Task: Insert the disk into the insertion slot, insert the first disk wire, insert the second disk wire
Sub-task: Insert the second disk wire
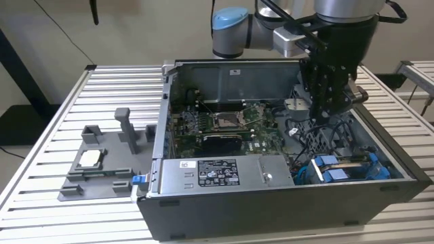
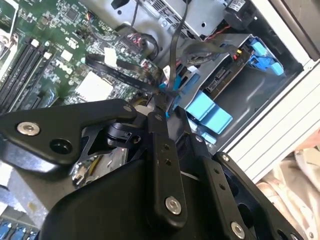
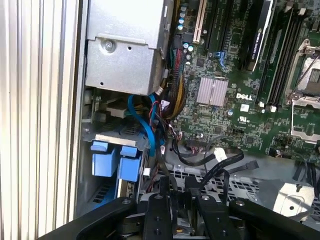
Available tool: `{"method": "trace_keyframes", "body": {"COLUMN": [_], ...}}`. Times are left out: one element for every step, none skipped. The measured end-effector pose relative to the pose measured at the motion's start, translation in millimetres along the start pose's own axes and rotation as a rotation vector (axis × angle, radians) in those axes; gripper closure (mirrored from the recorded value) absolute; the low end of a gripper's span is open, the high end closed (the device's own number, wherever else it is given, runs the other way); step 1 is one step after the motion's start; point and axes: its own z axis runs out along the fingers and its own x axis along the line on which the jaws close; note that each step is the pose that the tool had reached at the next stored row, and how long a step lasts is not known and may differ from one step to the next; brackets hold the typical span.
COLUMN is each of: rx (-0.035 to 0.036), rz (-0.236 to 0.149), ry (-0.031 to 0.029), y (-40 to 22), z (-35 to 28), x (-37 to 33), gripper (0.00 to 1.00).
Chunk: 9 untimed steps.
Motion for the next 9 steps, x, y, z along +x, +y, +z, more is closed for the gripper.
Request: {"method": "trace_keyframes", "body": {"rx": [0.0043,0.0099,0.0156,0.0196,0.0207,0.0210,0.0215,0.0221,0.0238], "rz": [-0.005,-0.010,-0.014,-0.018,-0.020,-0.021,-0.021,-0.021,-0.022], "ry": [0.0011,0.0024,0.0036,0.0041,0.0043,0.0043,0.0046,0.0052,0.0060], "y": [-0.1,-0.1,-0.2,0.0,1.2,2.9,4.6,5.9,6.7], "z": [0.0,-0.1,-0.1,-0.2,-0.4,-0.6,-0.9,-1.1,-1.2], "x": [-0.6,-1.2,-2.0,-2.7,-3.0,-3.2,-3.5,-3.7,-3.8], "gripper": [0.73,0.73,0.73,0.73,0.73,0.73,0.73,0.73,0.73]}}
